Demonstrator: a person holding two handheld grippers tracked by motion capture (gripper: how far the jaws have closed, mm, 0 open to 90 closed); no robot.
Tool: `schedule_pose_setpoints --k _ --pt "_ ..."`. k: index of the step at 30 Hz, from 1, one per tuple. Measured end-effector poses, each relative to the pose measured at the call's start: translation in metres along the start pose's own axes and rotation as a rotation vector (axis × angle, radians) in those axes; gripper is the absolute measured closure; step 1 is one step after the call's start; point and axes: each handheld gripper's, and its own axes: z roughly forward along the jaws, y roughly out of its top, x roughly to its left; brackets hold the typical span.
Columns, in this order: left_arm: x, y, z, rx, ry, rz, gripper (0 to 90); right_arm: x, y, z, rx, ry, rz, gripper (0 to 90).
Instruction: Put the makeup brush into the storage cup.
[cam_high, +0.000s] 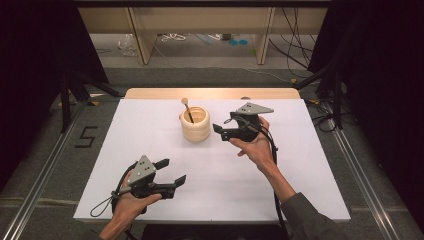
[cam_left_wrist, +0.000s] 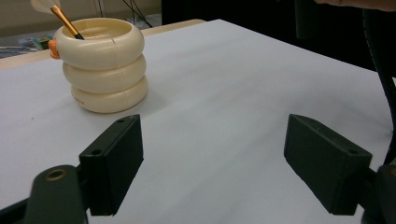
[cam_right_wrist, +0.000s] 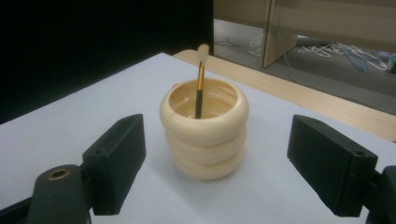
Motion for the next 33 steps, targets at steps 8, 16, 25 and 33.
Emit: schedule_pose_setpoints --k 8,16,25,33 --pt "0.0 0.0 -0.001 -0.002 0.001 0.001 19.5 0.0 -0.01 -0.009 -0.007 -0.004 -0.015 20.6" --pt "0.0 0.001 -0.001 -0.006 0.003 -0.004 19.5 0.003 -0.015 -0.02 0.009 0.015 0.002 20.7" --pt "0.0 0.001 -0.001 -0.008 0.004 -0.002 19.5 0.007 -0.017 -0.032 -0.019 0.034 0.019 20.5" --pt "0.0 0.001 -0.002 -0.009 0.007 0.0 19.4 0.011 -0.026 -0.037 -0.012 0.041 0.01 20.1"
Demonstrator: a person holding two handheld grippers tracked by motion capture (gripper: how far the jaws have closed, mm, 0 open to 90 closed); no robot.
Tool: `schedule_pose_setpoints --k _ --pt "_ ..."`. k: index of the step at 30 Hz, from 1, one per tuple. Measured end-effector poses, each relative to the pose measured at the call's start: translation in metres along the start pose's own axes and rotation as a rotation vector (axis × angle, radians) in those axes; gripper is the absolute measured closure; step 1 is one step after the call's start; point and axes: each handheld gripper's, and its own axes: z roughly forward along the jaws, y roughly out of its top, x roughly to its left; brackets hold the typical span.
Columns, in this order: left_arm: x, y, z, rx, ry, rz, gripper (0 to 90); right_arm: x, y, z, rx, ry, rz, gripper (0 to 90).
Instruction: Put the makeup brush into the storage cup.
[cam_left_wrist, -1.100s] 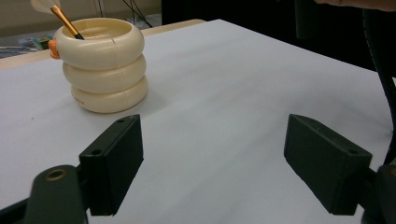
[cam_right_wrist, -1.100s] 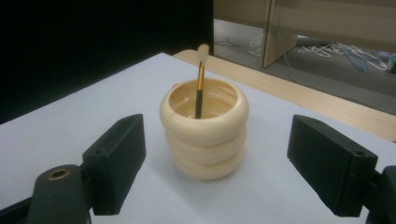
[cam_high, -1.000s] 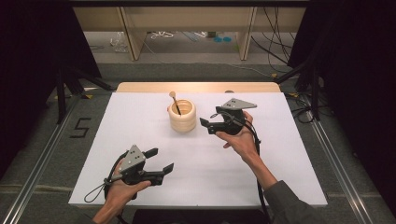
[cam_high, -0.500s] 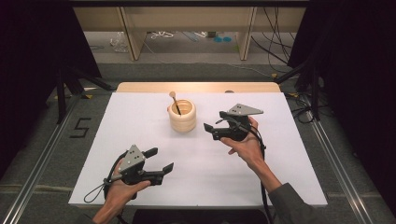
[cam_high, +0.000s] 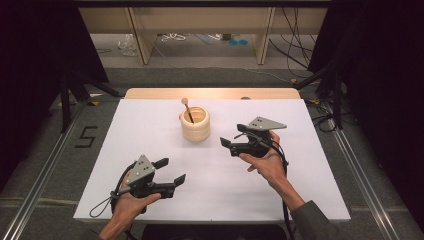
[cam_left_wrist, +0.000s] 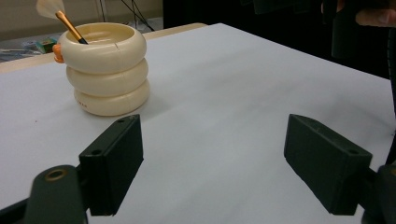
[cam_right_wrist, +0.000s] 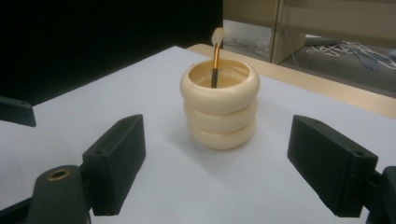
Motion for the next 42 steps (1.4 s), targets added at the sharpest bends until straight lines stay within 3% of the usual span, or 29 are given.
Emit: schedule_pose_setpoints --k 34,40,42 --pt "0.0 0.001 -0.001 -0.005 0.005 0.004 19.1 0.002 -0.026 -0.032 -0.007 -0.013 0.038 17.0" --pt "0.002 0.001 -0.001 -0.013 -0.004 0.02 19.1 0.004 -0.03 -0.035 -0.027 -0.002 0.043 16.8" --pt "0.0 0.001 -0.001 -0.008 0.004 0.006 19.1 0.005 -0.032 -0.037 -0.027 0.007 0.045 16.9"
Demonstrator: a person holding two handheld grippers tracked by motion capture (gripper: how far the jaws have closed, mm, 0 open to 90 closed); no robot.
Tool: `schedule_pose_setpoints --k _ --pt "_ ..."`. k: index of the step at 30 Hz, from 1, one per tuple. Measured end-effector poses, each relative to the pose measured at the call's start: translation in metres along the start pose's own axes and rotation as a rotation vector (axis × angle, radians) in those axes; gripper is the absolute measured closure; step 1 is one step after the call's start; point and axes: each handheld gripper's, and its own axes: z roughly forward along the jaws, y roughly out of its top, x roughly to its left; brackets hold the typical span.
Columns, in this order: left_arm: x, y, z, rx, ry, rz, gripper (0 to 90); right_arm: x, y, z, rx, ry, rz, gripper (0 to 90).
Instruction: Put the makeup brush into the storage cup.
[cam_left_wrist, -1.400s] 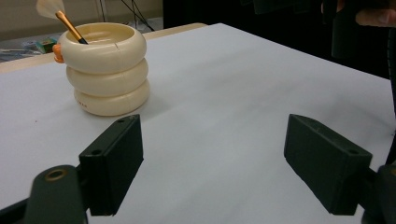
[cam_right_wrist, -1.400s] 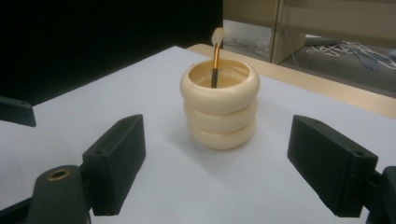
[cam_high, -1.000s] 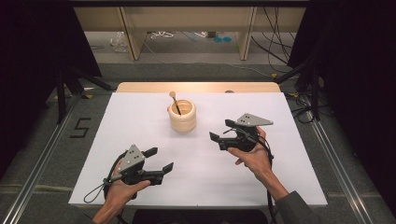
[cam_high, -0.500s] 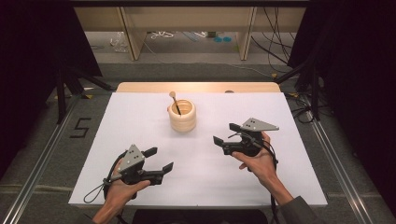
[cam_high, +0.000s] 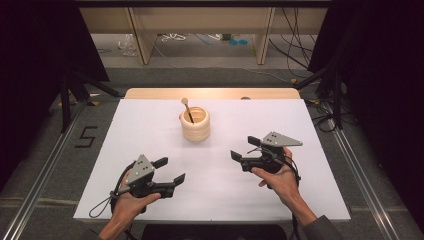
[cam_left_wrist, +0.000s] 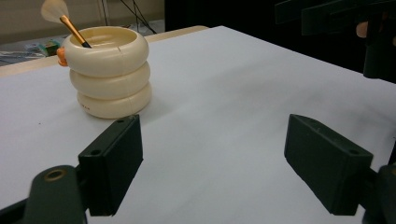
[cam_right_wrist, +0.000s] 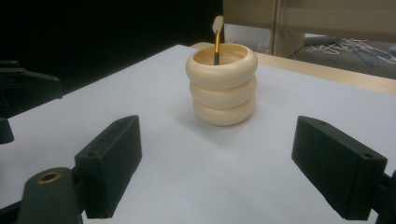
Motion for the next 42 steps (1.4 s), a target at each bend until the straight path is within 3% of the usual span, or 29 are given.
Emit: schedule_pose_setpoints --k 18,33,42 --pt "0.001 0.0 0.001 -0.003 0.001 0.006 19.1 0.005 -0.015 -0.014 -0.01 0.009 0.006 17.1" --pt "0.001 0.0 0.0 -0.003 0.003 0.004 19.1 0.012 -0.029 -0.025 0.02 0.014 -0.009 16.9" --pt "-0.001 0.0 0.002 -0.017 -0.006 -0.003 19.1 0.022 -0.037 -0.034 -0.011 0.009 -0.016 16.7"
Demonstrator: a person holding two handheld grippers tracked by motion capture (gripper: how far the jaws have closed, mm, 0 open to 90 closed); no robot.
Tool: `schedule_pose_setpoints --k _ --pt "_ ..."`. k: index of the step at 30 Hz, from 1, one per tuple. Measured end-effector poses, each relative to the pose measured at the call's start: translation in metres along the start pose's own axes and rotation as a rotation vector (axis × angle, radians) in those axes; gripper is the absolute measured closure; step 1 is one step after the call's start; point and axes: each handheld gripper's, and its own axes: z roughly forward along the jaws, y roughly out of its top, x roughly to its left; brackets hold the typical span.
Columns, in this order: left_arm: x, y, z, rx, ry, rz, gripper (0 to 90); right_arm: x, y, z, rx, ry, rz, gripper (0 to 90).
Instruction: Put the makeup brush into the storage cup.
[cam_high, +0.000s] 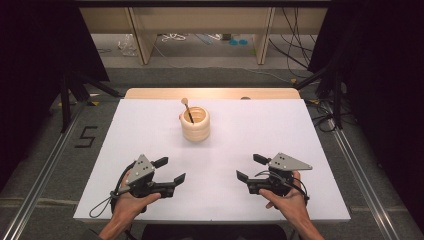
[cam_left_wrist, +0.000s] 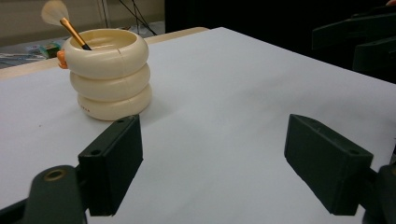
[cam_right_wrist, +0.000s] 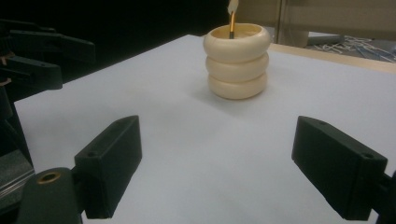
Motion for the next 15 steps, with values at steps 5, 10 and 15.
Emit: schedule_pose_setpoints --k 5,10,15 --pt "0.0 0.0 0.0 0.001 0.001 0.007 18.9 0.002 -0.003 -0.005 0.017 0.005 0.0 16.8" --pt "0.0 0.0 -0.001 0.007 0.01 0.004 18.8 0.004 -0.007 -0.01 0.021 0.004 -0.003 16.5" --pt "-0.001 0.0 -0.001 0.009 0.011 0.002 18.8 0.003 -0.009 -0.016 0.017 0.004 0.004 16.5"
